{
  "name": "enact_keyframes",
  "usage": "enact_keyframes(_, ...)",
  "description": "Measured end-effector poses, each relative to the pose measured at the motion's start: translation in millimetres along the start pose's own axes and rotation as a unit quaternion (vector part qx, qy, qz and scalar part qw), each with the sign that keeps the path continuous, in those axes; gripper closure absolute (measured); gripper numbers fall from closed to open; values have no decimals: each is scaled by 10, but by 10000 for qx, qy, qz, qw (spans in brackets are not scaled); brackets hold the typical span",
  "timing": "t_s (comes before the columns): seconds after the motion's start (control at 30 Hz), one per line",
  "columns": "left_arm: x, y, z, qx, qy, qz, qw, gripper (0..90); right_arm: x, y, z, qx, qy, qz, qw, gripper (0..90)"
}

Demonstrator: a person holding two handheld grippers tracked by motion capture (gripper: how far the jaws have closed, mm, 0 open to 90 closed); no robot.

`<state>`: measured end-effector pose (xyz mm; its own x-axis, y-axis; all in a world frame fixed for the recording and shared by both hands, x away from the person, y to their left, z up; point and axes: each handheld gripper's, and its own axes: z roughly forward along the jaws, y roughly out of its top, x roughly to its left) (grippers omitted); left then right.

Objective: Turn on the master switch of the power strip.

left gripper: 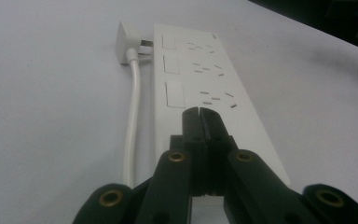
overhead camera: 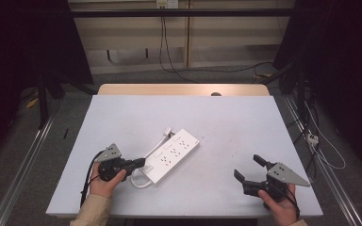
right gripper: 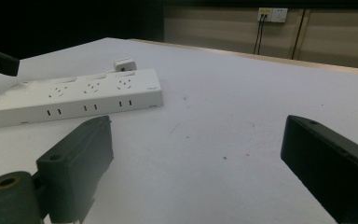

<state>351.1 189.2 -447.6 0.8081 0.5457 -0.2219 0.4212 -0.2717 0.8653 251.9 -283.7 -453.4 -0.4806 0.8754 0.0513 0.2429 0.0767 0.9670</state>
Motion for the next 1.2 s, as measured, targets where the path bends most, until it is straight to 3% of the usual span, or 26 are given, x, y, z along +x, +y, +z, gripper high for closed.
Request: enact_keyframes(1.2, -16, -15, 51, 233, -48, 70, 9997, 900, 2, 2, -4, -8, 0, -3, 10000, 86)
